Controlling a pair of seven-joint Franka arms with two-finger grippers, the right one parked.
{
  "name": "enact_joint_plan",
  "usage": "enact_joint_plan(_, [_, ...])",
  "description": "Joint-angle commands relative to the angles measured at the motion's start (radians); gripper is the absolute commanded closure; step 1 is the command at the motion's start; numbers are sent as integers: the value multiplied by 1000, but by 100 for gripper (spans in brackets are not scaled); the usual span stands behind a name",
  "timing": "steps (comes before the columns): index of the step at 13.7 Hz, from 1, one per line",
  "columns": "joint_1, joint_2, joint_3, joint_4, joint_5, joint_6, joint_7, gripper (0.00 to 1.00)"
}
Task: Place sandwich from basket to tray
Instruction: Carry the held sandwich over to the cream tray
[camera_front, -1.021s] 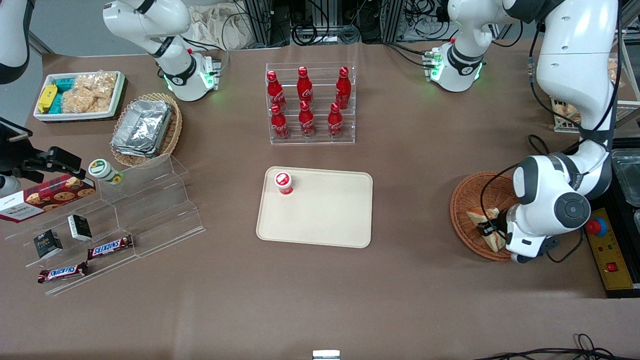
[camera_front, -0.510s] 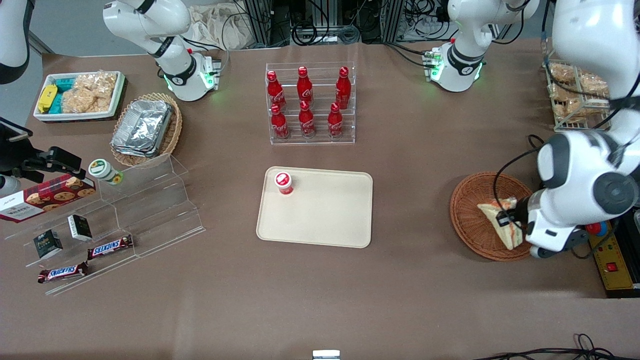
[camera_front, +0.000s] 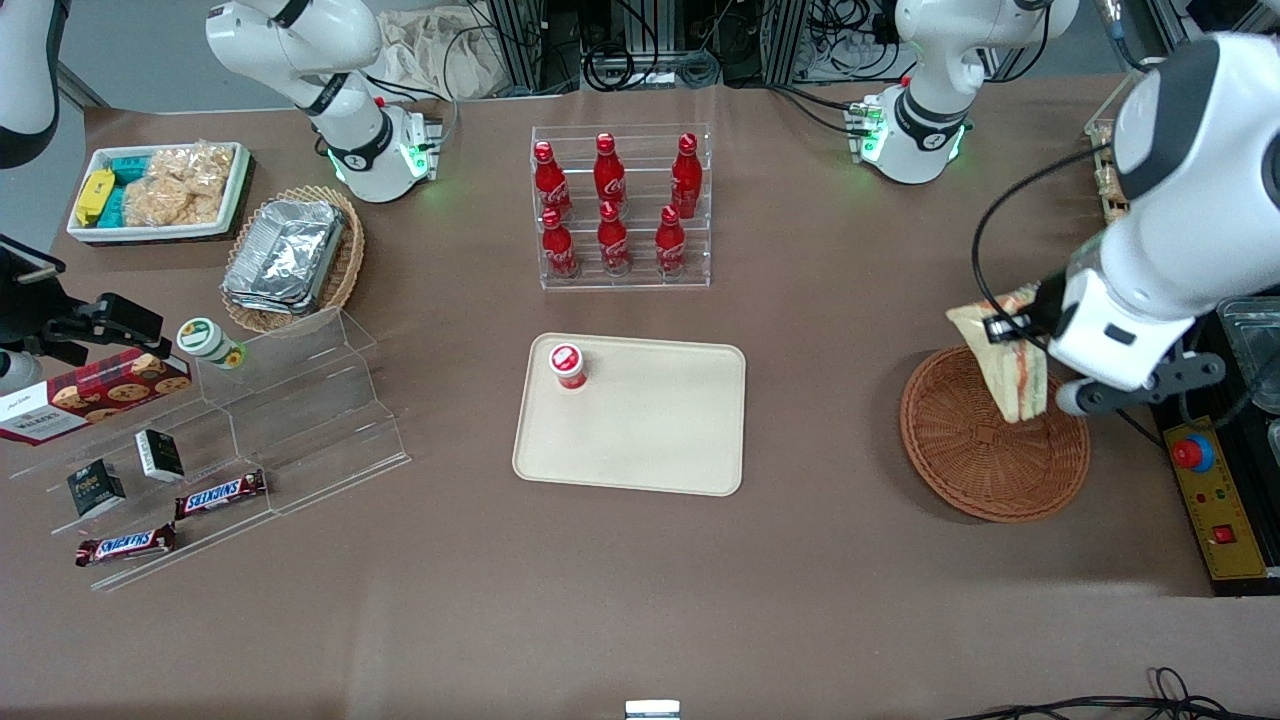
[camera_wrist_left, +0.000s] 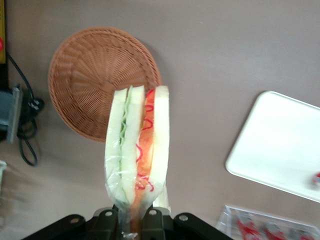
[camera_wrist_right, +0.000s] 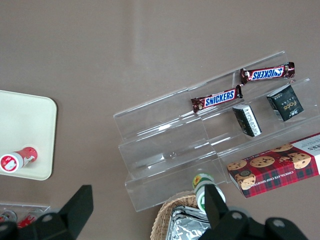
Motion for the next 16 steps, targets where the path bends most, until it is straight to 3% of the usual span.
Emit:
enact_joint_plan(1, [-26,30,-141,64,35,-35,-214,91])
enact_joint_plan(3, [-81,66,-182,65,49,-6,-331,91])
enact_joint_plan(8, [-178,241,-181,58,58,183,-443,90])
enact_joint_plan(11, [-219,394,-181,54,157,333,-546,90])
enact_joint_plan(16, [-255,546,-176,51,182,444,-566,90])
